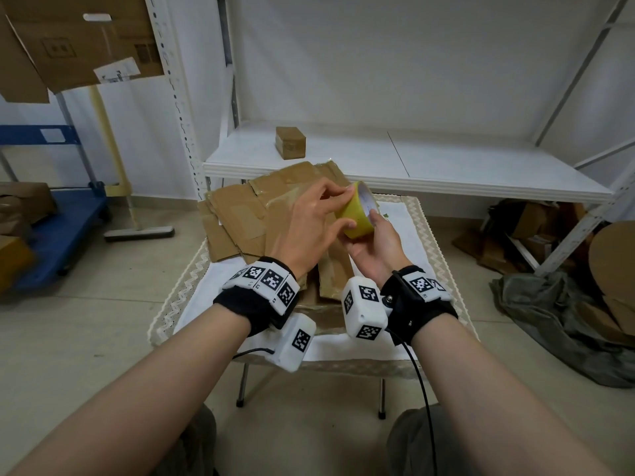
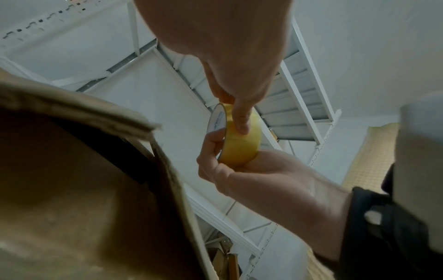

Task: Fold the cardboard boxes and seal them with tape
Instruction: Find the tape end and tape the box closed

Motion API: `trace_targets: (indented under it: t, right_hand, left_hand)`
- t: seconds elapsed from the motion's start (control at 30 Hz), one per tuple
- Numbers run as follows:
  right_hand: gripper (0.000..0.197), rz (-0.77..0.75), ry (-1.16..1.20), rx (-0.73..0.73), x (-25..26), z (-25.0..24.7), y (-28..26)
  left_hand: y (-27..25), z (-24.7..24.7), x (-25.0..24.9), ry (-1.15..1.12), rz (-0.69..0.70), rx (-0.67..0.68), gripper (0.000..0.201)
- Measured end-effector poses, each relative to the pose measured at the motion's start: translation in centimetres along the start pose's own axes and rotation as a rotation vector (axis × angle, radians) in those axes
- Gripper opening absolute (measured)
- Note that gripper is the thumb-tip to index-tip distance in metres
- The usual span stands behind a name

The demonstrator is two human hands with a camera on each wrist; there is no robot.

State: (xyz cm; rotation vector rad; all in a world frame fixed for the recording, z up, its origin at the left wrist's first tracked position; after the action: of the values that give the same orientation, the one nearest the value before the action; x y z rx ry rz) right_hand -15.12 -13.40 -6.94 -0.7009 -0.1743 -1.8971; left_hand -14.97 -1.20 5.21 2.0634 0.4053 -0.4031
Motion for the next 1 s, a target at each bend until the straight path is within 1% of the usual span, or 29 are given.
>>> trace_targets:
  t: [0.1,0.2,0.37,0.4,0.43,0.53,0.57,0.6,0.63,0.7,0.83,1.0]
  right_hand:
    - [0.045,0.009,0.017,-0.012,0.0,-0.1,0.0]
    - [0.045,0.003,0.040,-0.019,0.1,-0.1,-0.2]
    - [0.040,-0.008,-0.013,-0.058,0.1,-0.4,-0.7]
    - [0.038,-0.004,-0.042,-0.059,0.2,-0.4,-0.9]
    - [0.035,0.002,-0.091,-0.059,0.2,-0.4,-1.2]
    - [0.023,0.007,-0.325,-0.058,0.1,-0.5,-1.7]
    - [0.019,-0.002,-0.395,-0.055,0.0,-0.4,-1.8]
    - [0.017,-0.017,-0.444,-0.043,0.0,-0.3,-1.7]
    - [0.022,-0.035,-0.479,-0.030,0.0,0.0,-1.7]
    - [0.039,-0.069,-0.524,-0.018,0.2,0.4,-1.5]
    - [0.044,-0.109,-0.596,0.043,0.6,1.8,-1.6]
    - [0.044,-0.138,-0.670,-0.017,0.7,1.4,-1.8]
  left_hand:
    - [-0.3,-0.1,-0.4,0.072,0.024,-0.036,0.041]
    - [-0.5,-0.2,-0.7,0.093,0.036,-0.075,0.035]
    - [-1.1,-0.2,0.5,0.022,-0.045,-0.103,0.025]
    - [-1.1,-0.3,0.7,0.005,-0.062,-0.112,0.027]
    - [-1.1,-0.2,0.8,-0.004,-0.082,-0.093,0.033]
    - [-0.5,0.6,1.0,-0.012,-0.134,0.050,0.067]
    - [-0.2,0.7,1.0,-0.032,-0.141,0.086,0.073]
    - [0.1,0.7,1.0,-0.048,-0.138,0.117,0.074]
    - [0.4,0.8,0.9,-0.055,-0.123,0.143,0.074]
    - [0.9,0.7,0.8,-0.047,-0.084,0.174,0.075]
    - [1.0,0.0,0.6,0.000,-0.045,0.137,0.077]
    - [0.3,-0.6,0.4,0.056,-0.046,0.100,0.077]
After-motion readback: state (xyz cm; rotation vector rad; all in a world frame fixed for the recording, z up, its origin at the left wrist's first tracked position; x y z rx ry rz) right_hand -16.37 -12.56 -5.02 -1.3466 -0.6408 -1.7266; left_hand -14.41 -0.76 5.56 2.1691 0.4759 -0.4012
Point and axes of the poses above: each hand's wrist, its own y-axis towards the middle knuckle, its own z-axis out of the palm, x = y × z, the point moved 10 cm from there along y, towards the middle knuckle, and after that the axes turned 2 degrees about -y, right-handed, at the moved point
